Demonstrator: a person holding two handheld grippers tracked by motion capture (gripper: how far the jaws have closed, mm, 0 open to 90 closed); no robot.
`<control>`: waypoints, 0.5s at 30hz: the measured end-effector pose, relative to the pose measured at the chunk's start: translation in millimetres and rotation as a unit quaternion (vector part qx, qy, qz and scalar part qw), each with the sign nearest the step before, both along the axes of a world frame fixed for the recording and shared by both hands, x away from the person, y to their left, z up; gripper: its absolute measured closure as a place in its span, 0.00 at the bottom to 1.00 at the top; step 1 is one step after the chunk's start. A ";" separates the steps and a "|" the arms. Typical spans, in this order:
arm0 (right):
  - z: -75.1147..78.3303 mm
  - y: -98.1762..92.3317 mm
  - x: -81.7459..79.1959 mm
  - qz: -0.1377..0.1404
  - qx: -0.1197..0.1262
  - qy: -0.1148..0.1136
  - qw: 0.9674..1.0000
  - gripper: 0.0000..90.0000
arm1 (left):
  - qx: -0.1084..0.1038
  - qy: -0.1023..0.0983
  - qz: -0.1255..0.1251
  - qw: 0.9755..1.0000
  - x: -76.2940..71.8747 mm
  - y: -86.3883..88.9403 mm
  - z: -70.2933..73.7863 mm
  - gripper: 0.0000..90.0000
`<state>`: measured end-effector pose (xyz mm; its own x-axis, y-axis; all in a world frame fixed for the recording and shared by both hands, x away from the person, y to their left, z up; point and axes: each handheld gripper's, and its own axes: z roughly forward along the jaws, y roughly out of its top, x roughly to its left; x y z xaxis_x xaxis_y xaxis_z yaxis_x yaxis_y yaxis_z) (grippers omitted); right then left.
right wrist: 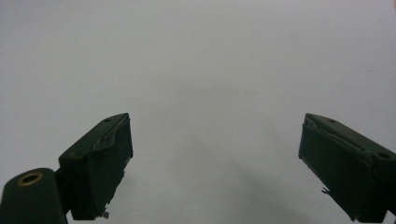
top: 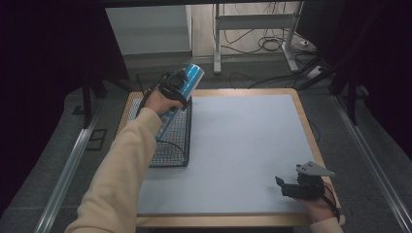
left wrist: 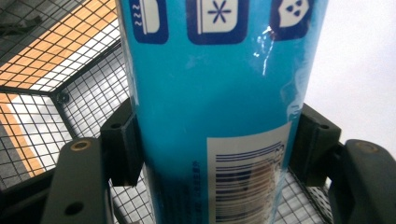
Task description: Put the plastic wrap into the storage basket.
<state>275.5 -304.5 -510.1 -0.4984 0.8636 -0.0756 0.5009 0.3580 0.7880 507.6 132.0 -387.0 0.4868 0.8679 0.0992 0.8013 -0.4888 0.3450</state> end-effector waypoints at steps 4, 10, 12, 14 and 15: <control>-0.5 -0.2 0.3 0.000 -0.002 0.000 1.000 0.11 | 0.005 0.009 0.001 1.000 4.9 2.1 -6.4 0.35; -1.5 -0.4 0.6 0.001 -0.003 0.001 1.000 0.11 | 0.013 0.018 0.010 1.000 17.1 6.2 -21.8 0.35; -1.8 -0.8 0.9 0.001 -0.004 0.001 1.000 0.11 | 0.015 0.018 0.012 1.000 19.8 6.8 -24.9 0.35; -2.1 -1.0 1.1 -0.001 -0.004 0.002 1.000 0.11 | 0.019 0.021 0.010 1.000 22.2 7.1 -27.3 0.35; -2.2 -1.0 1.2 -0.001 -0.004 0.002 1.000 0.11 | 0.020 0.020 0.011 1.000 23.1 6.8 -29.2 0.35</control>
<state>276.7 -305.5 -512.3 -0.4966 0.8643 -0.0802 0.5048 0.3628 0.7833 530.7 138.8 -416.2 0.4727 0.8737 0.1150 0.8243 -0.4846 0.2928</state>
